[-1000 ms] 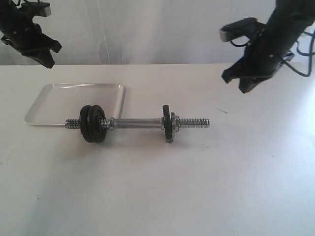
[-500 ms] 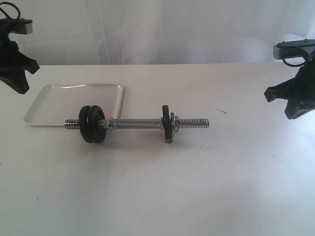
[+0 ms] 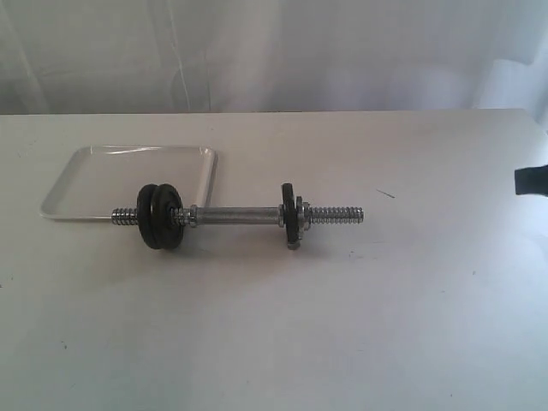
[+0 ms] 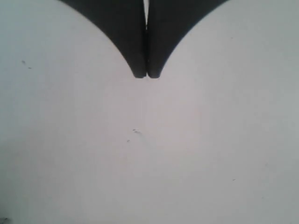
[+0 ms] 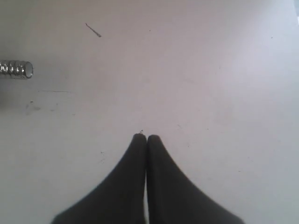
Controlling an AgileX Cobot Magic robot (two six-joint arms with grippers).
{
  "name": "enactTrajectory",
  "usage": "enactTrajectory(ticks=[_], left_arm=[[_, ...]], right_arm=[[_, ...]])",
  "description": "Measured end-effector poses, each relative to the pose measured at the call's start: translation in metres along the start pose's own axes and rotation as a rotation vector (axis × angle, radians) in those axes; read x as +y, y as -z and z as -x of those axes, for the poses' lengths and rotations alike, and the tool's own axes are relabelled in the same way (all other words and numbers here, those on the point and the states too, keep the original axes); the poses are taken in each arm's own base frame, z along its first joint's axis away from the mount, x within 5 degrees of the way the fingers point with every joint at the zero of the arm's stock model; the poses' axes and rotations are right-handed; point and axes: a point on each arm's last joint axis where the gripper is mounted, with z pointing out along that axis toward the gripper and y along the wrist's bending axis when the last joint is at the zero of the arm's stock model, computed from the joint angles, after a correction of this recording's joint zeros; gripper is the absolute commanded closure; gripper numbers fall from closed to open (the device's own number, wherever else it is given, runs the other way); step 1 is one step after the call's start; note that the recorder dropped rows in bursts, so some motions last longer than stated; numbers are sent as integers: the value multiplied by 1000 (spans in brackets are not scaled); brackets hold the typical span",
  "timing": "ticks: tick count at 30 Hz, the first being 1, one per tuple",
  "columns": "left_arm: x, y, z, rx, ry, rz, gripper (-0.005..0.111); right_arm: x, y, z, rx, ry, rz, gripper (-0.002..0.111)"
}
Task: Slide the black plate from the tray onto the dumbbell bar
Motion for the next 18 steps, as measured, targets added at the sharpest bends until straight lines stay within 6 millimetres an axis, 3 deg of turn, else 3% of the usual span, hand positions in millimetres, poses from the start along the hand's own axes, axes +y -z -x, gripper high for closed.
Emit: enactTrajectory(ticks=[5,12,18], left_arm=[[2,-4,-37,-37,108,80,107],[-3,-3,-63,-127,113,69,107],[-4,15,-82,-312,111,74,107]], right_arm=[[8,42,-29,-244,18,19,108],[13,108,-55,-566,48,56,108],[12,140,-92,-780,51,64,108]])
